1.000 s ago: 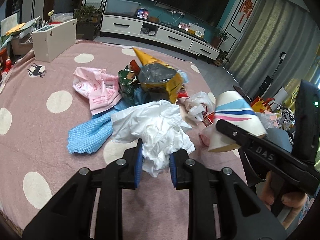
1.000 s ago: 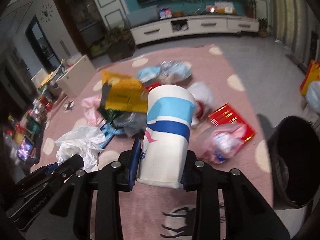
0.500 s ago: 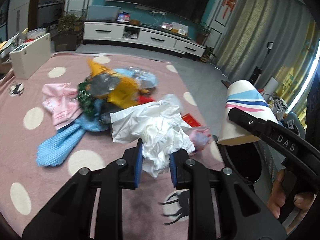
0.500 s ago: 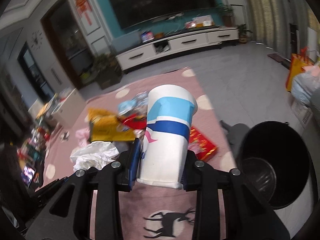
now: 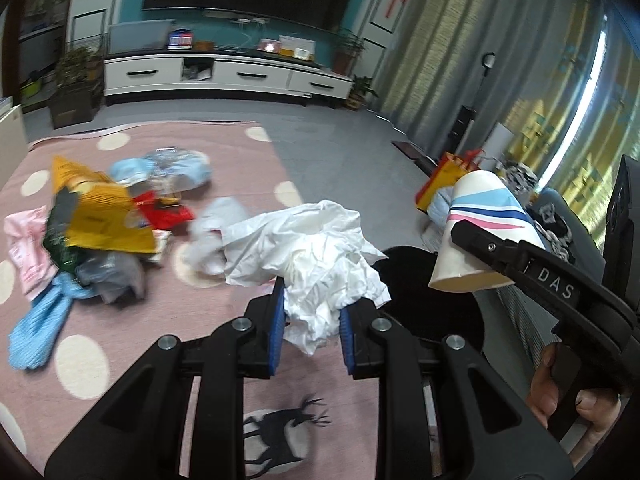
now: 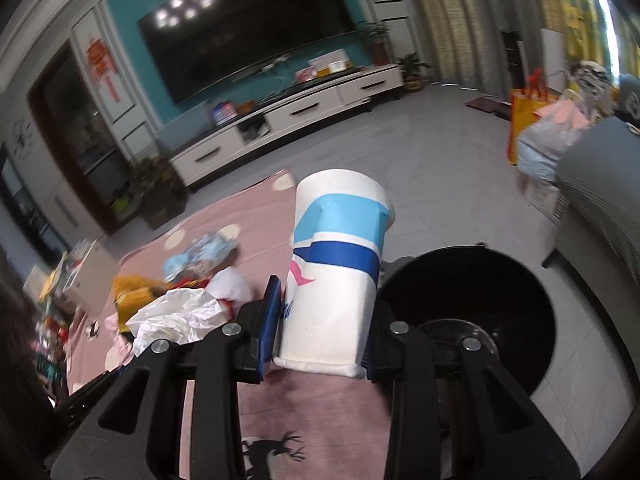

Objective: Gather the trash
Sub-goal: 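Carry the cup and tissues in both tools over the black trash bin, then open the right tool to drop the cup while the left tool drops the tissues, then grasp the pink plastic bag with the left tool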

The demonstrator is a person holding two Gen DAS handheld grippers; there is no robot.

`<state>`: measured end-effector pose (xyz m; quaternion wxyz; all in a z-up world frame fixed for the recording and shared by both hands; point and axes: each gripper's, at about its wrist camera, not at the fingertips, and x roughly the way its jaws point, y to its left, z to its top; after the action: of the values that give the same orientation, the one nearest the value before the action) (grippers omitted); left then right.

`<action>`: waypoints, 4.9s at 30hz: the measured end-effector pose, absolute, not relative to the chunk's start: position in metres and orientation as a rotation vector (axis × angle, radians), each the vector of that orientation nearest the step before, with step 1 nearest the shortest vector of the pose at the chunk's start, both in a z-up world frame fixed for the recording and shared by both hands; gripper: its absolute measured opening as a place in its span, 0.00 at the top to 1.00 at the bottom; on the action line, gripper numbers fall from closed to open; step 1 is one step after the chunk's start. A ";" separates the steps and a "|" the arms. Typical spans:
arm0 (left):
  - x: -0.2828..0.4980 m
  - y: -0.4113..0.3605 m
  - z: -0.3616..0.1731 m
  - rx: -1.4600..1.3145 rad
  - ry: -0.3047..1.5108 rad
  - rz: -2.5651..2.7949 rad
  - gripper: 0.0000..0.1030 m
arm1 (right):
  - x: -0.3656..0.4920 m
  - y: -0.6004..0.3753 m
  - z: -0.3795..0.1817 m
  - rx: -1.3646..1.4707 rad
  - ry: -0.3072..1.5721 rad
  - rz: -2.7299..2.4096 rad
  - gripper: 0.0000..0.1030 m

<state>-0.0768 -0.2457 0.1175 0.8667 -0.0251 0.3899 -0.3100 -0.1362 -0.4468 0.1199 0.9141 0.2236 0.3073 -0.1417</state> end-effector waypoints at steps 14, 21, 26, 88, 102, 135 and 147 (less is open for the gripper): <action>-0.090 -0.340 0.116 0.031 0.828 -0.832 0.76 | -0.177 -0.512 0.103 0.546 0.613 -0.492 0.66; -0.094 -0.371 0.102 0.074 0.870 -0.881 0.76 | -0.194 -0.537 0.088 0.585 0.642 -0.588 0.66; -0.093 -0.386 0.088 0.097 0.909 -0.899 0.76 | -0.200 -0.549 0.078 0.612 0.665 -0.634 0.66; -0.109 -0.458 0.006 0.304 1.115 -0.906 0.76 | -0.171 -0.573 0.017 0.613 0.933 -0.673 0.65; -0.106 -0.462 0.005 0.292 1.120 -0.889 0.49 | -0.167 -0.572 0.015 0.606 0.951 -0.676 0.65; -0.016 -0.251 0.046 -0.113 1.026 -0.548 0.05 | -0.070 -0.446 0.059 0.498 0.877 -0.110 0.15; 0.006 -0.266 0.010 -0.190 1.084 -0.588 0.17 | -0.050 -0.454 0.044 0.513 0.913 -0.117 0.15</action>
<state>0.0055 -0.2659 0.0102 0.8115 -0.0889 0.5076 -0.2754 -0.0504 -0.4538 0.0445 0.8644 0.2449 0.4355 -0.0560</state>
